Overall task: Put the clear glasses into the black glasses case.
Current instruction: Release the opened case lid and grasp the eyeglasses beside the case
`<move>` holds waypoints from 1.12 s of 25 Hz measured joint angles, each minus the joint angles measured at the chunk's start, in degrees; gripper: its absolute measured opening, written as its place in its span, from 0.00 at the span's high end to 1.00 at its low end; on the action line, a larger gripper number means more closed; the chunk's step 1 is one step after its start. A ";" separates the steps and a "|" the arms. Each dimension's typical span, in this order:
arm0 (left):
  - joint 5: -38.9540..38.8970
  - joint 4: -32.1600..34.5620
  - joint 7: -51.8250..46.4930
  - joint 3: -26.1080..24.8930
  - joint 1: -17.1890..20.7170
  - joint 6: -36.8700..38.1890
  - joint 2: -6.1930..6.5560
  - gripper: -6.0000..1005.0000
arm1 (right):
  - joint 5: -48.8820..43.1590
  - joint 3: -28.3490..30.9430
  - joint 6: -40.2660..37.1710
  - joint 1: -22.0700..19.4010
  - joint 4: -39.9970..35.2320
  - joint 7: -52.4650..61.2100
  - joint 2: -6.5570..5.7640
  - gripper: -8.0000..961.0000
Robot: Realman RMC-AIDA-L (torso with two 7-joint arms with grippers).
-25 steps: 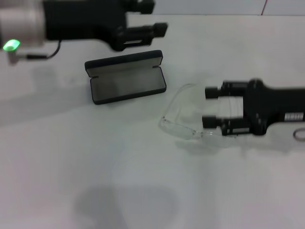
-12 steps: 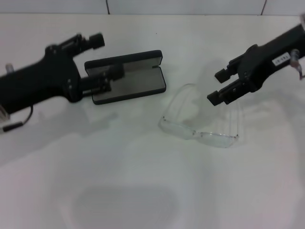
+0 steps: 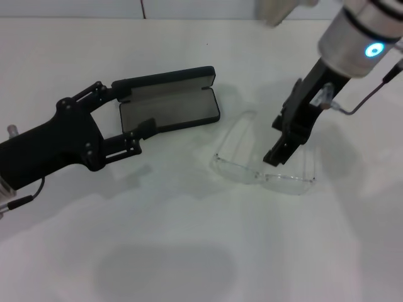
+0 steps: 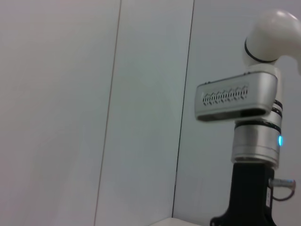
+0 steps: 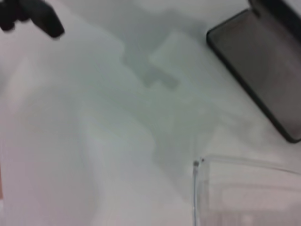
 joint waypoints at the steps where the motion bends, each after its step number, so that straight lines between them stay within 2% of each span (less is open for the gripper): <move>1: 0.00 -0.02 0.06 -0.16 0.02 -0.01 0.01 0.12 | 0.49 -1.29 0.43 0.05 0.03 0.26 0.02 0.28; 12: 1.67 -0.62 3.16 -1.36 -0.79 -0.68 0.19 0.12 | 3.70 -15.81 11.21 -0.80 1.22 2.71 0.08 0.31; 19: 3.97 -0.68 3.16 -1.63 -1.91 -0.95 0.22 0.12 | 6.30 -20.36 16.14 -0.87 4.66 2.88 0.08 0.33; 28: 4.14 -0.79 3.24 -1.74 -1.75 -1.65 0.06 0.12 | 8.46 -23.41 19.88 -1.31 6.74 2.91 0.08 0.35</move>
